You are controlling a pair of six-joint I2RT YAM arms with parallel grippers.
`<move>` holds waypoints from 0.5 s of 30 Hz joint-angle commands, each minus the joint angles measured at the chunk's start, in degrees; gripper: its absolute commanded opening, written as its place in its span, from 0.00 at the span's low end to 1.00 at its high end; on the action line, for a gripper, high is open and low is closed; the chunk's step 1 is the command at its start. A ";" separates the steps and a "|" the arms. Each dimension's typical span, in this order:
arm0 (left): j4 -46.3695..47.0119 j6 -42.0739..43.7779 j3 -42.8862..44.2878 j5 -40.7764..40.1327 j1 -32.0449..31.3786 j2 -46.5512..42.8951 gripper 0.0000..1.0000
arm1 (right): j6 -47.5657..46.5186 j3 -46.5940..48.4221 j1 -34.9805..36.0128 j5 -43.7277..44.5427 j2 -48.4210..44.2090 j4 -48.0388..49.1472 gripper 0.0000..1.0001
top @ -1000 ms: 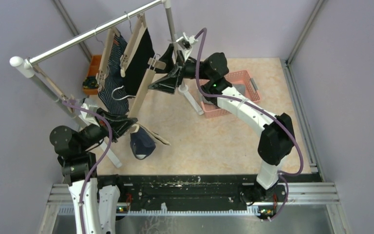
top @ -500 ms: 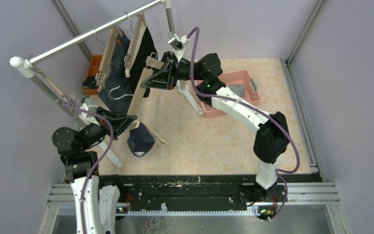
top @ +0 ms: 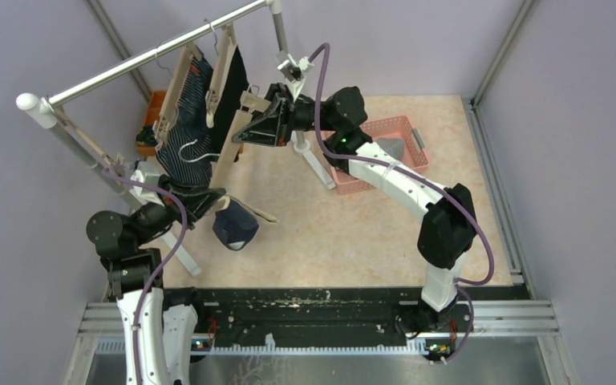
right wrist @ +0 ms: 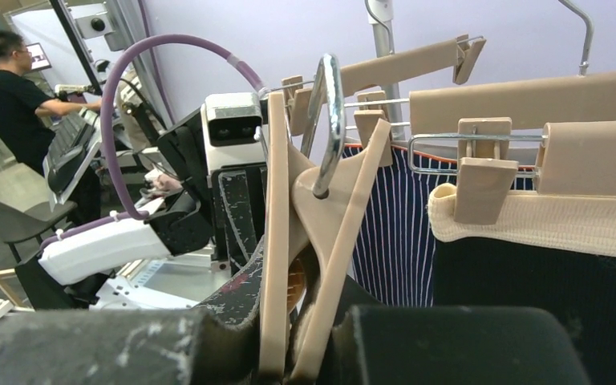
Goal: Remove the underwear clipped to the hanger
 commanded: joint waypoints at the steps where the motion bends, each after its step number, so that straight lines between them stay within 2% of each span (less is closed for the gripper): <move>1: 4.43 -2.97 -0.48 -3.08 0.12 0.57 0.13 | -3.54 2.33 0.88 1.39 0.02 3.96 0.00; 3: 6.42 -4.22 -0.83 -3.52 0.17 0.73 0.21 | -3.41 1.94 0.88 1.58 -0.08 4.86 0.00; 6: 9.12 -6.01 -1.19 -4.10 0.12 0.76 0.37 | -3.26 1.50 0.88 1.94 -0.32 5.75 0.00; 8: 9.57 -6.28 -1.06 -4.65 0.18 0.61 0.44 | -3.64 1.42 0.88 2.15 -0.47 5.35 0.00; 12: 7.00 -4.23 0.19 -5.46 0.12 0.03 0.53 | -4.15 1.60 0.80 2.36 -0.69 4.82 0.00; 15: -1.33 1.59 3.06 -5.88 0.19 -0.63 0.55 | -4.40 1.62 0.75 2.79 -0.90 4.53 0.00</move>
